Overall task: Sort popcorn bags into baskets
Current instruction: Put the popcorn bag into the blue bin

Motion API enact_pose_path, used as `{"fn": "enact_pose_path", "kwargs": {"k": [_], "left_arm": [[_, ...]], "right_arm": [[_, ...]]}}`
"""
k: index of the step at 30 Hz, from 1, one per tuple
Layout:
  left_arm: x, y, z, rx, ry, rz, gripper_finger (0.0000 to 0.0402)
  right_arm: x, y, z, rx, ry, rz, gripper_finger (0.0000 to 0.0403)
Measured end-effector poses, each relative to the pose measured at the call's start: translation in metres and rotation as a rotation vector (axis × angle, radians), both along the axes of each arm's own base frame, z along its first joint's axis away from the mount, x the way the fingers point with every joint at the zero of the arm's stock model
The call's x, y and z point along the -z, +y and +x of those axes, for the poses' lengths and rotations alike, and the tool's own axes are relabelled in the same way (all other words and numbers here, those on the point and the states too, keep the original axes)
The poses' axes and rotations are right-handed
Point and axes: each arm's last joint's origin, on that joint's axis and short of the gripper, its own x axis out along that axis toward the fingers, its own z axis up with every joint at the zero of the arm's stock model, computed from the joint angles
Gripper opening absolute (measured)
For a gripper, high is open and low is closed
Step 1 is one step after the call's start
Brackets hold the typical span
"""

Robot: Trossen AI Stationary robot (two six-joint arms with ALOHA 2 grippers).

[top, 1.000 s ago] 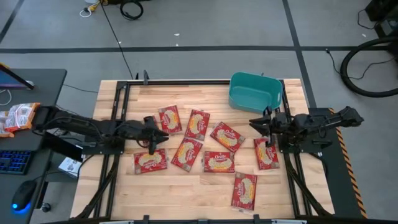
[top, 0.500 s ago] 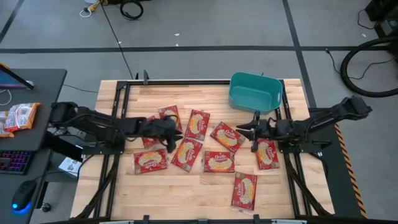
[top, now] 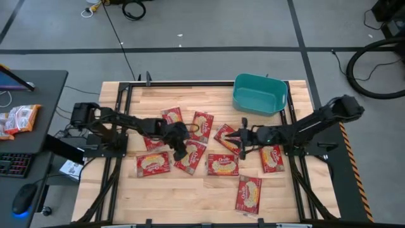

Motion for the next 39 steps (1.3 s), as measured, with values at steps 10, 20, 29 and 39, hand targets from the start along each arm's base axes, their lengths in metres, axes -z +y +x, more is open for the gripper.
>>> {"fn": "enact_pose_path", "kwargs": {"k": [10,20,29,39], "left_arm": [[-0.008,-0.068,-0.007,0.197,0.051,0.264,0.0188],[-0.008,-0.130,-0.034,0.427,-0.006,0.668,0.0188],[0.016,-0.145,-0.033,0.459,0.004,0.821,0.0188],[0.028,-0.149,-0.036,0.481,0.031,0.933,0.0187]], "right_arm": [[0.011,0.009,0.046,-0.050,0.077,-0.014,0.0080],[0.022,0.012,0.065,-0.056,0.121,-0.045,0.0080],[0.018,0.010,0.064,-0.053,0.122,-0.050,0.0080],[0.019,0.010,0.064,-0.053,0.131,-0.051,0.0080]]}}
